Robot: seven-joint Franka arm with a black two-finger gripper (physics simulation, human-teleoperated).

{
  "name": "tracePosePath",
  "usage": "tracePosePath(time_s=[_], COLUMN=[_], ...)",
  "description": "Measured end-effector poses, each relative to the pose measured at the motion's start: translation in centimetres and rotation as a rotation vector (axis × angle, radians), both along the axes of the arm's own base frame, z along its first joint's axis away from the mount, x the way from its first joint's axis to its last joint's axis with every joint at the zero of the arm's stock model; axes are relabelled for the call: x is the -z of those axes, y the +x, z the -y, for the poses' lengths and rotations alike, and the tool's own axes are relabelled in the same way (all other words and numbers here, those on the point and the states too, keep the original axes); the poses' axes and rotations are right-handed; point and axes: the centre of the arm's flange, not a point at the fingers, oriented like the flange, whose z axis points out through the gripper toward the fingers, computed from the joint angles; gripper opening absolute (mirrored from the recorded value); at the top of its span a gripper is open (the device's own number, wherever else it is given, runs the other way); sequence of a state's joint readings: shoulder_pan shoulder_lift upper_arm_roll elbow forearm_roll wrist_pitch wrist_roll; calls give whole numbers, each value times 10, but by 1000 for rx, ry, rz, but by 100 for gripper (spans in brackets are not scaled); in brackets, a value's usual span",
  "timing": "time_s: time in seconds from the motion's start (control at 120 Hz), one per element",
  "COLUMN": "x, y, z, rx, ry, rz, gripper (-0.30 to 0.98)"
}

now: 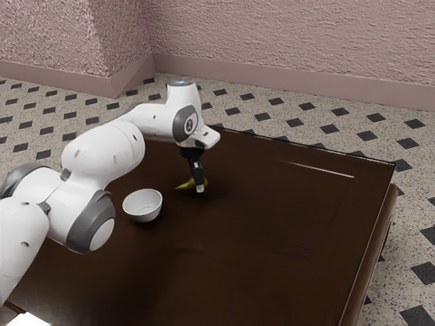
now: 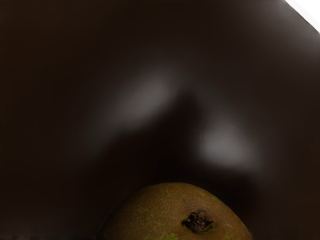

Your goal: Place the pear in the bowl.

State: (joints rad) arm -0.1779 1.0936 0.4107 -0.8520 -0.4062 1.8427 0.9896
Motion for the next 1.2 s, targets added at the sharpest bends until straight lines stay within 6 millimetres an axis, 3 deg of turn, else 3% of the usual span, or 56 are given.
tracePosePath(time_s=[0.1, 0.333, 0.467, 0.55, 0.65, 0.717, 0.792, 0.867, 0.958, 1.2], x=[3, 1, -10, -29, -74, -101, -115, -110, -92, -61], y=[1, 3, 5, 7, 11, 8, -10, -33, -66, -103], z=[0, -1, -4, -10, -15, -29, -57, -78, -83, -89], rx=[-7, -20, -26, -31, -32, -53, -106, -149, -164, -164], ry=[0, 6, 24, 48, 83, 107, 107, 96, 71, 104], rz=[6, 22, 39, 60, 110, 118, 69, -6, -96, -199], gripper=[63, 29, 17, 13, 10, 8, 6, 4, 2, 0])
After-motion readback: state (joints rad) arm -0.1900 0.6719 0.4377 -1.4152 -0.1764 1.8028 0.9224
